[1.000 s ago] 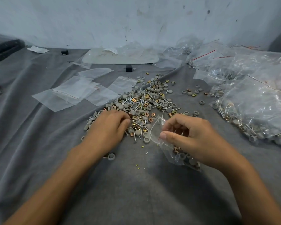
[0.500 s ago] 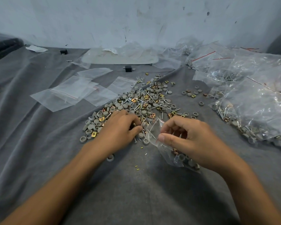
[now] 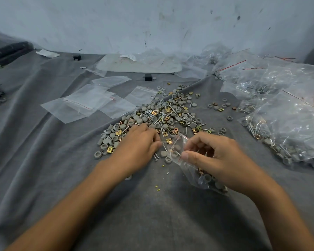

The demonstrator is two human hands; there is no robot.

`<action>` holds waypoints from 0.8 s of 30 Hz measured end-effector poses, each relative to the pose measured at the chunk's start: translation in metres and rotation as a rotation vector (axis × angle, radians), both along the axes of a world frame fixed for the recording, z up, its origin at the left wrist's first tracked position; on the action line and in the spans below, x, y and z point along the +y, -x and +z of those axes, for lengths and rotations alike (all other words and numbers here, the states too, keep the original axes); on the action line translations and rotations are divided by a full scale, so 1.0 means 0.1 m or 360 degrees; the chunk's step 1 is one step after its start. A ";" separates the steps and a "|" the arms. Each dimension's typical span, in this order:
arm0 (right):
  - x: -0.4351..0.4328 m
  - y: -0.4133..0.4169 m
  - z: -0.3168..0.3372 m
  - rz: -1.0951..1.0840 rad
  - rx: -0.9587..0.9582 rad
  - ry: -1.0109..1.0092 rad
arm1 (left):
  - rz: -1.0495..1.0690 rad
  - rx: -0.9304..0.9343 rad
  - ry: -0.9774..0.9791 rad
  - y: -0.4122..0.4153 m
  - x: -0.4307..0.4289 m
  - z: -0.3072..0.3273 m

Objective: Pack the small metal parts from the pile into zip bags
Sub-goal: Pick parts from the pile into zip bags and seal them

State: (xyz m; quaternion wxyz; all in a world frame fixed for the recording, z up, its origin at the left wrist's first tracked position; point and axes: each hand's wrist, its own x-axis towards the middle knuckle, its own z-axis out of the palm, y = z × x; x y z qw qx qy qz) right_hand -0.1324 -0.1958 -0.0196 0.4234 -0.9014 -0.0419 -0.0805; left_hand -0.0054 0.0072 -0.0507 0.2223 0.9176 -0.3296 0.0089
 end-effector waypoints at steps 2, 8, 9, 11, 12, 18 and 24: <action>0.00 0.00 0.00 0.0008 -0.0007 -0.0006 | 0.0026 -0.0011 0.0035 0.00 0.05 0.07; 0.00 0.00 0.00 0.0020 -0.0022 -0.0001 | -0.0040 0.0190 0.0509 0.12 0.17 0.34; 0.01 0.00 0.00 0.0023 -0.0023 0.0008 | -0.0083 0.0208 0.0540 0.14 0.18 0.38; 0.01 -0.01 -0.01 0.0026 -0.0030 0.0012 | -0.0175 0.0228 0.0533 0.19 0.18 0.42; 0.01 -0.01 -0.01 0.0025 -0.0037 0.0013 | -0.0216 0.0243 0.0510 0.21 0.16 0.43; 0.01 -0.02 -0.02 0.0020 -0.0060 0.0007 | -0.0336 0.0253 0.0427 0.29 0.13 0.35; 0.03 -0.03 -0.02 0.0028 -0.0048 0.0017 | -0.0346 0.0325 0.0632 0.34 0.02 0.29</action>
